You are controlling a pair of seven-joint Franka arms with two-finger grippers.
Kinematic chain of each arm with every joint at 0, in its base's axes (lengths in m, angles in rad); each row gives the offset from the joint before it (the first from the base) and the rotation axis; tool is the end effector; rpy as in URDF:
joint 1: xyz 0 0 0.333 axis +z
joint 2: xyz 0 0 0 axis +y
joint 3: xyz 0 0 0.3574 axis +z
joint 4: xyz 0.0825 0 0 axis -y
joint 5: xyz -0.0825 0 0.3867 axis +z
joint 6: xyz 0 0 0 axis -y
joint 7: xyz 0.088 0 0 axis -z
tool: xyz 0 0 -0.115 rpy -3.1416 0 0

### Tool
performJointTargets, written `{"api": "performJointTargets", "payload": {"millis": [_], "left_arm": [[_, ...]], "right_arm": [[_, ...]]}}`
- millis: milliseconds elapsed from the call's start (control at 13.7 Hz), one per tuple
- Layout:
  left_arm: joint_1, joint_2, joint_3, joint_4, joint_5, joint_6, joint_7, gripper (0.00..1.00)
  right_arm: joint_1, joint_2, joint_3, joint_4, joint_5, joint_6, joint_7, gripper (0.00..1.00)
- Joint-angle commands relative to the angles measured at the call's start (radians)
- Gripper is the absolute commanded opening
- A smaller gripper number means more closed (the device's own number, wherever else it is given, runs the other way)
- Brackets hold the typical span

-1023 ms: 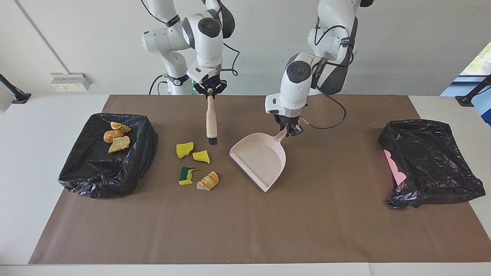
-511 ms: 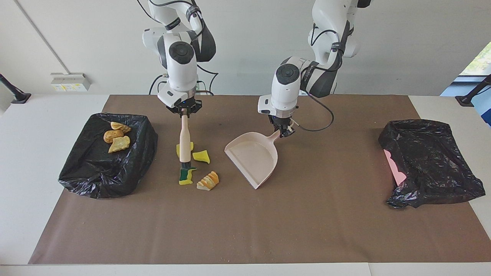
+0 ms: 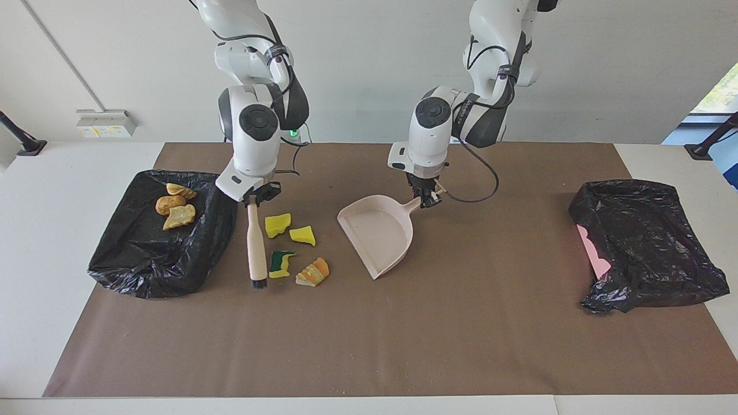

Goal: Sweep and dump trash in bin
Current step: 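Place the dustpan by the sponge scraps while the right gripper brings the brush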

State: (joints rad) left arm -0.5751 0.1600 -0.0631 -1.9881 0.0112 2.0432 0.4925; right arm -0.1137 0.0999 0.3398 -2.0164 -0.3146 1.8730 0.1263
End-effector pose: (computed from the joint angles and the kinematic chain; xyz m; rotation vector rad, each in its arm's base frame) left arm 0.4693 -0.3457 0.4074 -2.6386 1.6839 0.1634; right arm 0.5431 0.0944 0.4232 2.8192 0.3288 -0.2654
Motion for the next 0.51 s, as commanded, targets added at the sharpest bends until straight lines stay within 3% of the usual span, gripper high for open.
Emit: {"api": "performJointTargets", "payload": {"millis": [0, 219, 438], "left_arm": [[-0.015, -0.026, 0.008, -0.044, 0.012, 0.022, 0.018, 0.0], [-0.017, -0.037, 0.006, -0.076, 0.012, 0.025, 0.018, 0.0], [-0.028, -0.053, 0.005, -0.098, 0.012, 0.041, 0.018, 0.0]], "right_arm": [[0.0, 0.038, 0.021, 0.001, -0.021, 0.025, -0.019, 0.0], [0.049, 0.044, 0.024, -0.025, 0.026, 0.031, -0.065, 0.0], [0.091, 0.047, 0.024, -0.05, 0.152, 0.05, -0.07, 0.0]]}}
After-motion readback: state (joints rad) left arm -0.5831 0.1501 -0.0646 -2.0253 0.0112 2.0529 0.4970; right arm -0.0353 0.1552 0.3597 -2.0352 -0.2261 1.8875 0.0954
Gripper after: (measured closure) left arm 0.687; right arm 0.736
